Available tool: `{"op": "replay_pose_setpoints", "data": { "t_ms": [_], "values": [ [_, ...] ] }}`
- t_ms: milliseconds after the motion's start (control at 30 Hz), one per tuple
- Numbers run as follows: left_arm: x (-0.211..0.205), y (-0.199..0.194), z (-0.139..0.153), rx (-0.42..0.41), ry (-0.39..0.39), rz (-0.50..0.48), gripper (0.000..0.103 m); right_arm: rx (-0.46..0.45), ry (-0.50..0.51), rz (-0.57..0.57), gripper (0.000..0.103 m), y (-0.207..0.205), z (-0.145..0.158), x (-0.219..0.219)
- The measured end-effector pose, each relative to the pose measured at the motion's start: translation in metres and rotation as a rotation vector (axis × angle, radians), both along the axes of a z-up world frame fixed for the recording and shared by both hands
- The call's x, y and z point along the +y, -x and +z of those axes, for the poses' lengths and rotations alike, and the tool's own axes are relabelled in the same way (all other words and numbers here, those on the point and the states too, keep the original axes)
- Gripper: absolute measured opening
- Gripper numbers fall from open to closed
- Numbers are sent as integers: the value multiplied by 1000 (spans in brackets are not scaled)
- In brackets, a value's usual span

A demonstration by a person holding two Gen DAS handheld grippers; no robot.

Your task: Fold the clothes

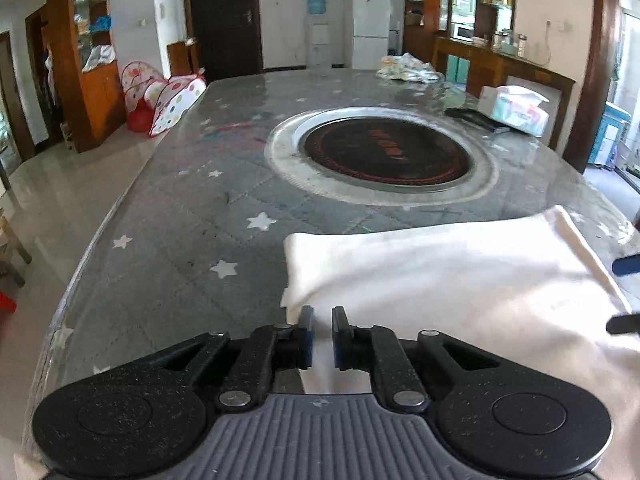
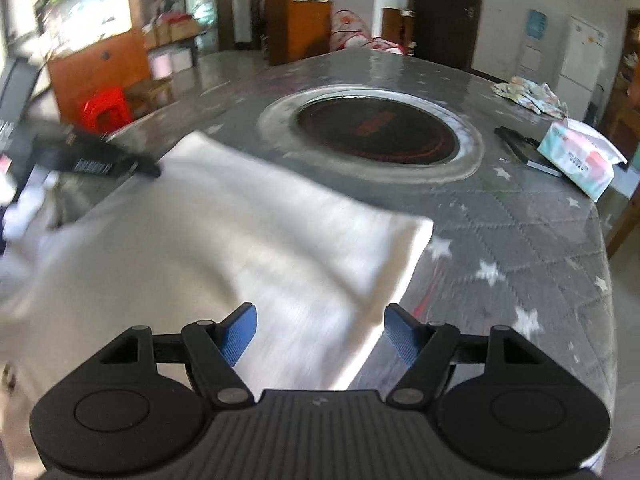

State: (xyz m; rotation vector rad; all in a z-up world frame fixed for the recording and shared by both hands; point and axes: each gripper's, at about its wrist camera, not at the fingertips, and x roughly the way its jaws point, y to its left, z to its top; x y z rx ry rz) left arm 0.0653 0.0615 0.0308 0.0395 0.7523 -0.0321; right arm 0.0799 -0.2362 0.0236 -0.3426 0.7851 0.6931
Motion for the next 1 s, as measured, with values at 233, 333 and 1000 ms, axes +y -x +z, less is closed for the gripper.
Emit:
{"op": "replay_pose_setpoints", "data": {
  "t_ms": [233, 333, 1000],
  "values": [
    [-43, 62, 10, -3, 16, -175, 34, -82, 94, 54, 73, 71, 0, -8],
    [-65, 91, 6, 4, 0, -267, 34, -106, 80, -13, 73, 90, 3, -25],
    [-194, 162, 8, -58, 19, -726, 44, -83, -93, -632, 50, 121, 8, -165]
  ]
}}
